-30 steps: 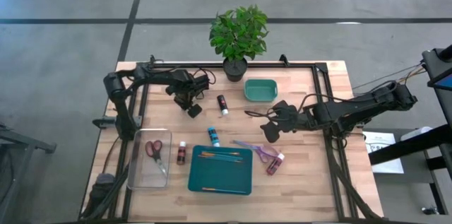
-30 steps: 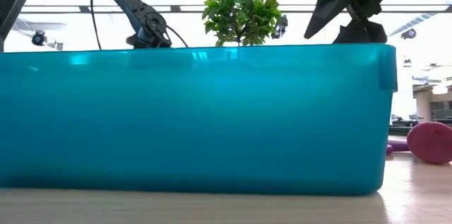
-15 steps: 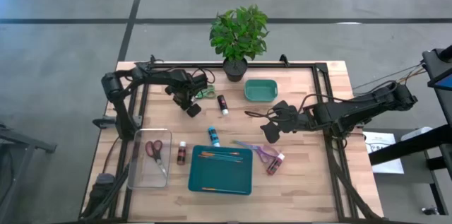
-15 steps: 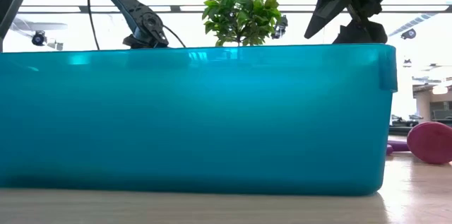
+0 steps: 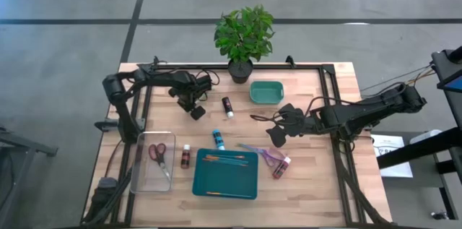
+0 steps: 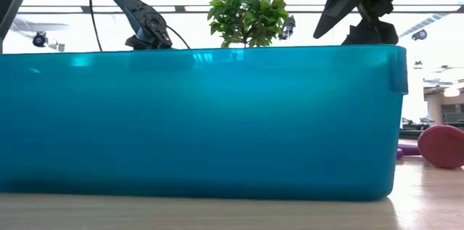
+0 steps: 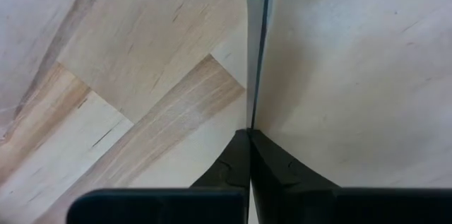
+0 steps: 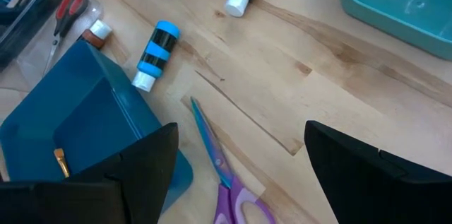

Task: Pick & Place Paint Supplies
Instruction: Put the green scissors into the transparent bin, then put the purple scissors into the transparent bin

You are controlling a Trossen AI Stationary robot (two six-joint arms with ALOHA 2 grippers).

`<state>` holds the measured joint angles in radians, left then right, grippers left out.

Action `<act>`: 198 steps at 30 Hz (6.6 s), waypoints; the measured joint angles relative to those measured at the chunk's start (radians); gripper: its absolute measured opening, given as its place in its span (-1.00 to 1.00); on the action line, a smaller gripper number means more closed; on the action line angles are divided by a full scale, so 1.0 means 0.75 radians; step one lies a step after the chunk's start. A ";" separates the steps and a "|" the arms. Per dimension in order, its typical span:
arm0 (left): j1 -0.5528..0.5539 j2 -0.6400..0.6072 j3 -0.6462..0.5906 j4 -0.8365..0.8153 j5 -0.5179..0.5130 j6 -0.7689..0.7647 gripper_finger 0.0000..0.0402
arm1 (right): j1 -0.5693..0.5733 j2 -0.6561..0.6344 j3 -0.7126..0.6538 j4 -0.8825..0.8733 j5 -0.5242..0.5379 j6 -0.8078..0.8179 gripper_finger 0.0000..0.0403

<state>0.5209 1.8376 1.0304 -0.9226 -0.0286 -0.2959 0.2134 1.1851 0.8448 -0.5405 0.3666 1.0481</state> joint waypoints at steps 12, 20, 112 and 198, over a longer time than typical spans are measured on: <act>0.001 -0.098 -0.010 0.031 0.085 -0.001 -1.00 | 0.007 0.001 0.000 0.001 0.014 0.000 0.50; 0.000 -0.192 -0.007 0.024 0.128 -0.021 -1.00 | 0.007 0.001 0.000 0.001 0.034 -0.004 0.50; -1.880 -0.976 -0.276 -0.035 0.423 -2.514 -1.00 | 0.006 0.001 0.000 0.009 0.155 -0.105 0.50; -1.878 -1.297 -0.122 0.167 -0.448 -1.882 -0.51 | 0.021 0.063 -0.163 0.014 -0.439 -0.877 0.50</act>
<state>-0.8873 0.8650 0.9390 -0.7977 -0.3645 -1.7071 0.2291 1.2322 0.7226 -0.5299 0.0371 0.3902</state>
